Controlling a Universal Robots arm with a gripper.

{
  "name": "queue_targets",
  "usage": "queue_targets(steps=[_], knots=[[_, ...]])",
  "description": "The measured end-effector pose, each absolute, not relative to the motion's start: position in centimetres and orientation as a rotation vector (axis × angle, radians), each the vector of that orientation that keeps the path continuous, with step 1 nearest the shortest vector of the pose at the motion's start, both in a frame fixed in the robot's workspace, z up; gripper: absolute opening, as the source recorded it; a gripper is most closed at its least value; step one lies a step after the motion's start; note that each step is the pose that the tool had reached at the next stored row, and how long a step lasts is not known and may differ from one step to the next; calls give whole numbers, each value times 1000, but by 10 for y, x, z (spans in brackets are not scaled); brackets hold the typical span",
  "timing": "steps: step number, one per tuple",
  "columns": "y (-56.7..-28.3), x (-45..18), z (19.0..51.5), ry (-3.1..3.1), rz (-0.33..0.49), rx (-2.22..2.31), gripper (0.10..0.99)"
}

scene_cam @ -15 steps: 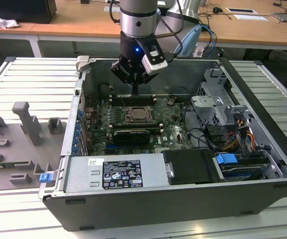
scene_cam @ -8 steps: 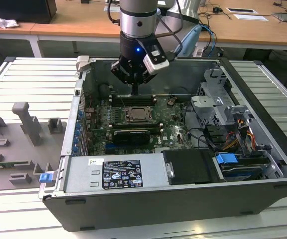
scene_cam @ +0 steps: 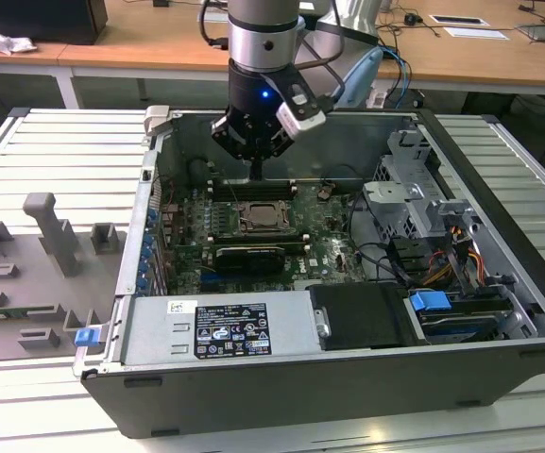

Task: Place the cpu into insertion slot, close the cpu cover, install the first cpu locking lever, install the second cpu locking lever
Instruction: 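Install the first cpu locking lever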

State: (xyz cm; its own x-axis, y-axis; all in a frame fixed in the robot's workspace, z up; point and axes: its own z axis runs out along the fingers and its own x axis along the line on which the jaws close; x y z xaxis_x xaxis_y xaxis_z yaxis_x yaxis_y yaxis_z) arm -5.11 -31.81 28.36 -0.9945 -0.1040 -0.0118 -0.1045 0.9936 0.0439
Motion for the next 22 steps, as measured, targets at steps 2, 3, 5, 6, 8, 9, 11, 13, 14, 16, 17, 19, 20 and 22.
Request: queue_targets(steps=[2, 3, 5, 6, 8, 9, 11, 13, 14, 16, 17, 19, 20, 22], knots=[[-318, -51, 284, 3126, 70, -195, 106], [-318, -52, 284, 3125, 70, -205, 106], [-319, -55, 283, 3125, 71, -215, 106], [-319, -57, 283, 3125, 72, -216, 106], [-319, -62, 283, 3124, 73, -217, 106], [-319, -65, 283, 3124, 73, -217, 106], [-318, -66, 283, 3124, 73, -211, 106], [-317, -67, 280, 3125, 73, -178, 106], [-317, -67, 279, 3126, 72, -167, 106], [-316, -73, 275, 3126, 72, -144, 106], [-316, -79, 274, 3126, 74, -144, 106], [-316, -90, 273, 3126, 75, -144, 106], [-316, -96, 272, 3126, 75, -144, 106], [-316, -104, 271, 3126, 75, -144, 106]])
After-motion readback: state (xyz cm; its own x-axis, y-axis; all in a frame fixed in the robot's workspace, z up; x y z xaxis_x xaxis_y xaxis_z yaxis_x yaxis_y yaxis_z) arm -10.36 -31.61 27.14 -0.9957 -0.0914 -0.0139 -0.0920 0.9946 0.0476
